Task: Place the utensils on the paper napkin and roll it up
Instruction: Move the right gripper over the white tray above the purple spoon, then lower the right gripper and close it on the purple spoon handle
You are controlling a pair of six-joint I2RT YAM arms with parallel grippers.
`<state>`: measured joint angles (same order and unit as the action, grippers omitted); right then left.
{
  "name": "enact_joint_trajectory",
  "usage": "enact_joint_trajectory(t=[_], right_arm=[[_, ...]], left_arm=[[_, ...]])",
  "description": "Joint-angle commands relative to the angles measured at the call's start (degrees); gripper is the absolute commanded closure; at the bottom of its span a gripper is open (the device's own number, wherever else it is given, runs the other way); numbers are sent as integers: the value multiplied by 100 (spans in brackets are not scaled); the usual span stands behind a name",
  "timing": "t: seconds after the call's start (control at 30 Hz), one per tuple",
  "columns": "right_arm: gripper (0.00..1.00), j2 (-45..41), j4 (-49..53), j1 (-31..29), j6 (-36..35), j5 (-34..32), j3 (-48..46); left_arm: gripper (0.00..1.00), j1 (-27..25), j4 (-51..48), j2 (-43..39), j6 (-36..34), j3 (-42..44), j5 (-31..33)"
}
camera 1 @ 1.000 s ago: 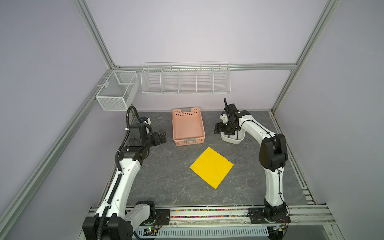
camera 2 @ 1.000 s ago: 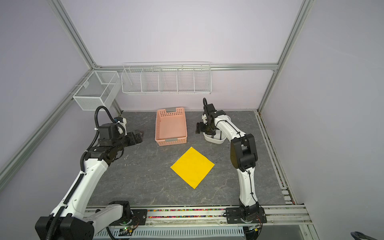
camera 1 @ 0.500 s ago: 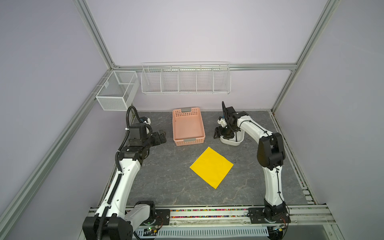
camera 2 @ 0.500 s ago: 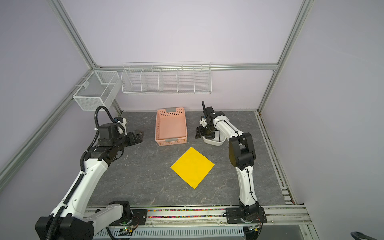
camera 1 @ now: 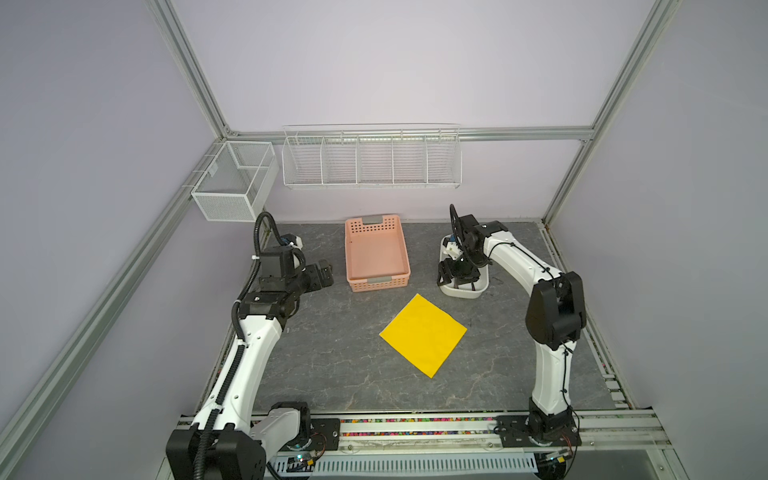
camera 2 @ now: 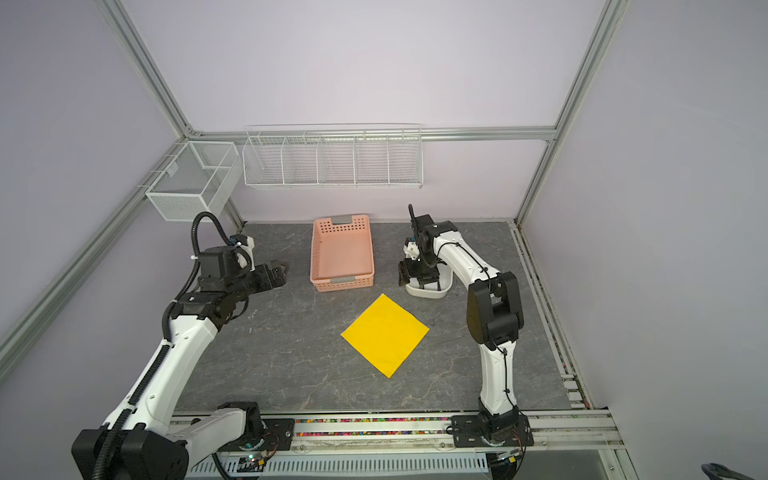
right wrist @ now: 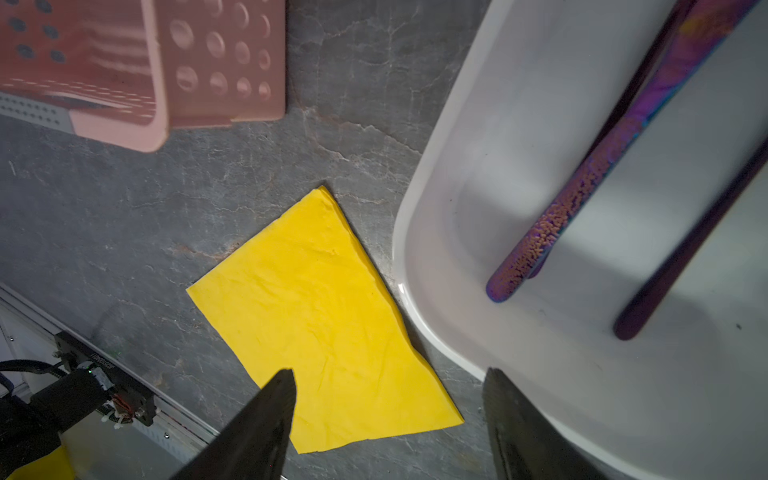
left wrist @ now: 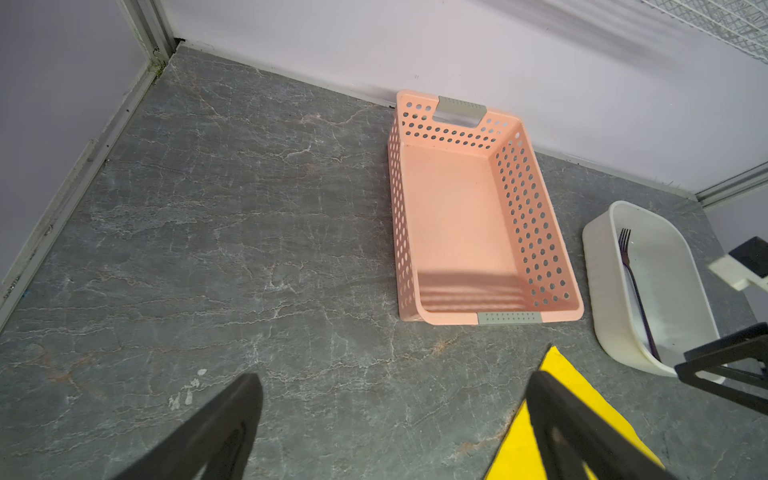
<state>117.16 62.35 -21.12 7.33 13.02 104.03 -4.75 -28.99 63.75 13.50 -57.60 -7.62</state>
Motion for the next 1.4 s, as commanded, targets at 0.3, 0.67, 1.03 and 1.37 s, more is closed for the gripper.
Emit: enact_joint_trajectory(t=[0.3, 0.67, 1.03, 1.37], right_arm=[[50, 765, 10, 180, 994, -1399, 1050], [63, 1925, 89, 294, 947, -1657, 2339], [71, 2868, 286, 444, 840, -1766, 3373], [77, 3267, 129, 507, 770, -1574, 3625]], left_arm=[[1, 45, 3, 25, 66, 56, -52], [1, 45, -12, 106, 70, 56, -55], [1, 45, -25, 213, 72, 60, -51], [2, 45, -64, 296, 54, 47, 0]])
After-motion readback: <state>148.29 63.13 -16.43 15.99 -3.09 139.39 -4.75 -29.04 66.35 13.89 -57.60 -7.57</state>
